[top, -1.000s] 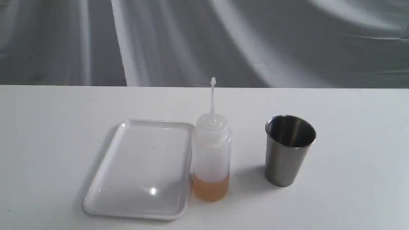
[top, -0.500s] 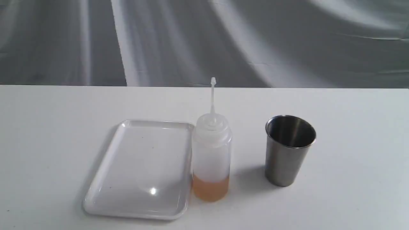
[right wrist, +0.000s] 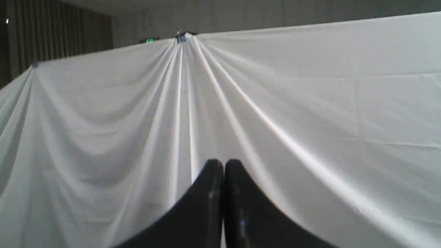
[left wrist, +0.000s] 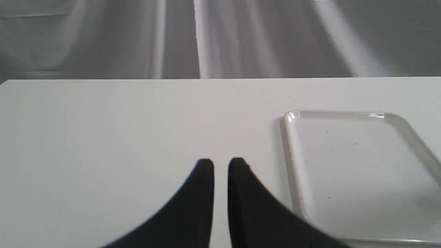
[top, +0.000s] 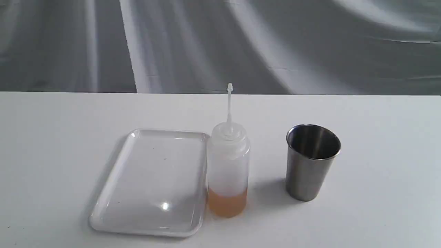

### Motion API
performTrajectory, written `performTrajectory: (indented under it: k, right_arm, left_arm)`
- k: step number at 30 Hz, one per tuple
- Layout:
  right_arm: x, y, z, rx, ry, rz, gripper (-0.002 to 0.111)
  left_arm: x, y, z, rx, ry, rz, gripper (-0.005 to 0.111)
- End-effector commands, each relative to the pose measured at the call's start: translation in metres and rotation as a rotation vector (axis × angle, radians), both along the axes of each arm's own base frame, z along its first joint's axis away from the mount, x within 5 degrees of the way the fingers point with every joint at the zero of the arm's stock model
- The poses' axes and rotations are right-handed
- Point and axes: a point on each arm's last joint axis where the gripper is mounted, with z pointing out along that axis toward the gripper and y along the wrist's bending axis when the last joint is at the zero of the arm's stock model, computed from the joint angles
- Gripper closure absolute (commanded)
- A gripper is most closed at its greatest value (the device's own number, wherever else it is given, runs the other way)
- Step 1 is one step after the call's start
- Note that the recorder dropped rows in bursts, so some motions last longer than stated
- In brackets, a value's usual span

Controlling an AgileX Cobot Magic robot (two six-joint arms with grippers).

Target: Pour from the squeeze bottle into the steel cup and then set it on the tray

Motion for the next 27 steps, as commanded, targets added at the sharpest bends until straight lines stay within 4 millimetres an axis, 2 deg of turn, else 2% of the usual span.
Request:
performTrajectory:
  k: [1,4,8,12,17,27]
  right_arm:
    - [0.020,-0.001,-0.011,-0.054,0.088,0.004,0.108]
    - [0.035,-0.002,-0.024,-0.057,0.151,0.007,0.108]
    - [0.059,-0.005,-0.052,-0.028,0.256,0.024,0.108]
    - [0.073,0.001,-0.077,-0.073,0.281,0.102,0.108]
    - [0.080,0.013,-0.099,-0.122,0.295,0.237,0.108]
    - [0.083,0.023,-0.118,-0.118,0.346,0.338,0.108]
  left_arm:
    - [0.000,0.000,-0.001,-0.004,-0.005,-0.004,0.098]
    - [0.000,0.000,-0.001,-0.002,-0.005,-0.004,0.098]
    - [0.000,0.000,-0.001,0.000,-0.005,-0.005,0.098]
    - [0.000,0.000,-0.001,0.000,-0.005,-0.005,0.098]
    - [0.000,0.000,-0.001,-0.002,-0.005,-0.004,0.098]
    - [0.000,0.000,-0.001,-0.002,-0.005,-0.004,0.098]
